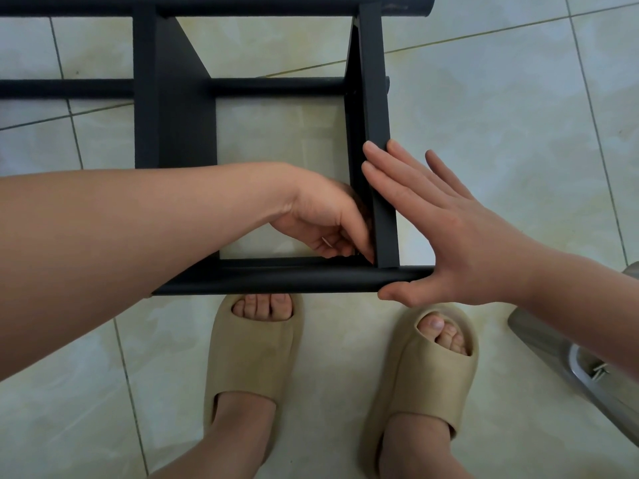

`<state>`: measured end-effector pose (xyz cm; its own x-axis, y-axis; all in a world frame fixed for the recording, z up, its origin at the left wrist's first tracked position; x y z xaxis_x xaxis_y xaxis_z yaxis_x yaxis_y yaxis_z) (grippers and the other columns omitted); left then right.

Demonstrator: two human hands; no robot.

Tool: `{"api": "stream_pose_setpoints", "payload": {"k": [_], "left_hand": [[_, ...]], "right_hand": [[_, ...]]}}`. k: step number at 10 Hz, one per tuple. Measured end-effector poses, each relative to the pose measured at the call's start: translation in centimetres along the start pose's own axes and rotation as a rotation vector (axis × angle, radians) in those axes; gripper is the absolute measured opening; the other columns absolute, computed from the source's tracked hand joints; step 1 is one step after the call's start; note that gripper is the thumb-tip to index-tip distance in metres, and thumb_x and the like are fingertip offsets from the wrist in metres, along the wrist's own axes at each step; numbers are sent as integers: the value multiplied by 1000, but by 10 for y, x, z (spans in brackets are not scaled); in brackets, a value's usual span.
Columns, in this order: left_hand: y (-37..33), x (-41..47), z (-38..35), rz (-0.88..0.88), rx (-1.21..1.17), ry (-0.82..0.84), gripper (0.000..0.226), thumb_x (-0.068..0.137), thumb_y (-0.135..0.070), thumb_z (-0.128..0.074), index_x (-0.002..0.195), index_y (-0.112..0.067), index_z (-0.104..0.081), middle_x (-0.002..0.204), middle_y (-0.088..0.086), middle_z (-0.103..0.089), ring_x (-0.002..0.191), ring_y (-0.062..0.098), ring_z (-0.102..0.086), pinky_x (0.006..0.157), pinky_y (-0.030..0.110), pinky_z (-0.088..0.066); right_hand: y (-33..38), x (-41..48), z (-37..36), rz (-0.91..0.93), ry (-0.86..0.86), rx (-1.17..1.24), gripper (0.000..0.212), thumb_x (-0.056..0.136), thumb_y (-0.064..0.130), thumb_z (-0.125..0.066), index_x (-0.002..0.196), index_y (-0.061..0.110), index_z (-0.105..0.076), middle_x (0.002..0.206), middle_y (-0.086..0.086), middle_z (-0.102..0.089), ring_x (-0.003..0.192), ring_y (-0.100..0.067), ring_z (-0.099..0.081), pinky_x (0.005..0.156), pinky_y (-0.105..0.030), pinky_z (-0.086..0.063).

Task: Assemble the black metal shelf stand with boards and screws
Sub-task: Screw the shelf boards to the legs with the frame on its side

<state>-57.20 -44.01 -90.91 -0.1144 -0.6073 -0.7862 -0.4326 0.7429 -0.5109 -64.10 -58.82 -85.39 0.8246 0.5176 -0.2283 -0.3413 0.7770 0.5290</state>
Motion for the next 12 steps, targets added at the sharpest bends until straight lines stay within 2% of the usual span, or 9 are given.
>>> {"api": "stream_pose_setpoints", "payload": {"k": [1, 4, 6, 7, 8, 9, 10, 11, 12], "left_hand": [[1, 1, -1, 49, 12, 2, 20, 92, -11, -63, 78, -21, -72, 76, -6, -69, 65, 9, -52, 63, 22, -41], [-5, 5, -3, 27, 0, 13, 20, 92, -1, -62, 77, -15, -65, 63, -5, -64, 61, 7, -46, 61, 18, -41], [-4, -7, -6, 53, 31, -67, 10, 91, -5, -64, 93, -13, -69, 75, -4, -69, 69, 10, -55, 68, 22, -46], [-1, -33, -2, 146, 200, -142, 17, 93, -28, -67, 105, -16, -71, 84, -4, -72, 82, 15, -64, 77, 28, -52], [4, -66, -8, 273, 324, -107, 35, 94, -51, -60, 110, -22, -71, 95, -2, -75, 90, 16, -69, 80, 32, -55], [13, -90, -23, 338, 629, -186, 40, 92, -59, -59, 111, -24, -66, 105, -4, -68, 99, 17, -62, 76, 30, -47], [17, -107, -41, 245, 823, -361, 42, 93, -46, -64, 127, -21, -59, 109, -6, -64, 92, 16, -57, 73, 28, -39], [13, -125, -52, 151, 815, -508, 42, 94, -34, -66, 133, -18, -58, 118, 2, -62, 95, 19, -52, 77, 27, -38], [-1, -149, -54, 54, 789, -660, 34, 93, -33, -69, 124, -23, -61, 108, -1, -58, 95, 21, -53, 77, 29, -39]], "right_hand": [[0, 0, 0, 0, 0, -2, 119, 71, 70, -64, 162, 14, -12, 170, 5, 0, 156, -14, 5, 126, -53, -3], [0, 0, 1, -3, 12, -1, 119, 70, 68, -66, 162, 14, -13, 170, 4, -1, 156, -14, 5, 126, -51, -2], [2, -1, 3, -9, 34, -27, 118, 71, 71, -62, 162, 15, -12, 170, 7, 2, 156, -12, 6, 126, -51, -1], [6, -1, 7, -27, 73, -73, 117, 73, 74, -56, 162, 17, -8, 169, 9, 8, 155, -8, 11, 126, -46, 3], [10, -2, 10, -47, 121, -119, 116, 76, 76, -53, 162, 21, 1, 167, 12, 19, 152, -5, 19, 125, -39, 10], [16, -2, 14, -79, 164, -177, 117, 77, 77, -53, 161, 23, 8, 163, 14, 27, 150, -2, 23, 122, -32, 16], [22, -6, 21, -141, 225, -219, 112, 84, 72, -57, 161, 23, 9, 162, 15, 28, 152, -2, 16, 122, -28, 13], [30, -16, 37, -223, 277, -195, 96, 94, 61, -55, 162, 24, 1, 165, 17, 19, 154, -4, 1, 125, -30, 2], [46, -23, 65, -288, 266, -126, 75, 99, 47, -56, 161, 27, -18, 167, 18, -1, 155, -7, -7, 124, -29, -8]]}}
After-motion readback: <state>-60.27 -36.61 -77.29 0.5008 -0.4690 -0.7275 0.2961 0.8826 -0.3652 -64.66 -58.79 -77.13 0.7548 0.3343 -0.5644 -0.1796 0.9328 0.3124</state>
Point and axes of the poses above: each hand's wrist, its own x-axis towards the middle knuckle, its own z-axis out of the back of the hand, y = z × x, the point moved 3 cm from there along x, towards the middle knuckle
